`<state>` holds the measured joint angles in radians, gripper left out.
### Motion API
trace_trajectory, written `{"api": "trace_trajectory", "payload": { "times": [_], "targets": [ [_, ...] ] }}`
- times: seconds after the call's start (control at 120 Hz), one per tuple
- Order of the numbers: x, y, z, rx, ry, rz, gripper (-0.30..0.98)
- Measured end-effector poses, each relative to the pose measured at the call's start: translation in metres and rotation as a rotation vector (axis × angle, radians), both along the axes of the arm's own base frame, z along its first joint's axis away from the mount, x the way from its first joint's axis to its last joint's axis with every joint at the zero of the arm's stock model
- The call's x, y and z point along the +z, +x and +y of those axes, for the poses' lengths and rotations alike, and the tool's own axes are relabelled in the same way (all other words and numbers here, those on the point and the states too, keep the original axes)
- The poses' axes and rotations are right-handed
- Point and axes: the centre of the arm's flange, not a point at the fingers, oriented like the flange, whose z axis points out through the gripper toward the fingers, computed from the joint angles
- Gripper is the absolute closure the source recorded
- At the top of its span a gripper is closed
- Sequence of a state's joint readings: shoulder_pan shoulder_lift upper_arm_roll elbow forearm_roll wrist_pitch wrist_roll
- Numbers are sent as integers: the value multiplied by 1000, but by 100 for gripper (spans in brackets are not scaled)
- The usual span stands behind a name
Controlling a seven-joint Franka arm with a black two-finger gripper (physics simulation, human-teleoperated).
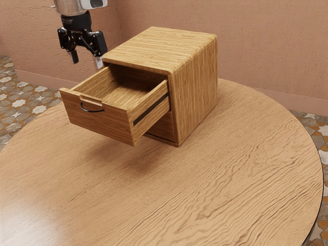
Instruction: Push the drawer handle with one arm to close the drawer
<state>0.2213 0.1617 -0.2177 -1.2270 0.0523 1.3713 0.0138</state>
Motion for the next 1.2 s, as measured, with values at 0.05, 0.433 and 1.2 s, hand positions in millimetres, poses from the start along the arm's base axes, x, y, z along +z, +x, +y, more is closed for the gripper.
{"api": "trace_trajectory", "payload": {
  "times": [0.05, 0.433, 1.2],
  "targets": [
    [0, 0, 0, 0, 0, 0, 0],
    [77, -28, 13, 33, -57, -129, 0],
    [-53, -187, -31, 78, -13, 43, 0]
  ]
}}
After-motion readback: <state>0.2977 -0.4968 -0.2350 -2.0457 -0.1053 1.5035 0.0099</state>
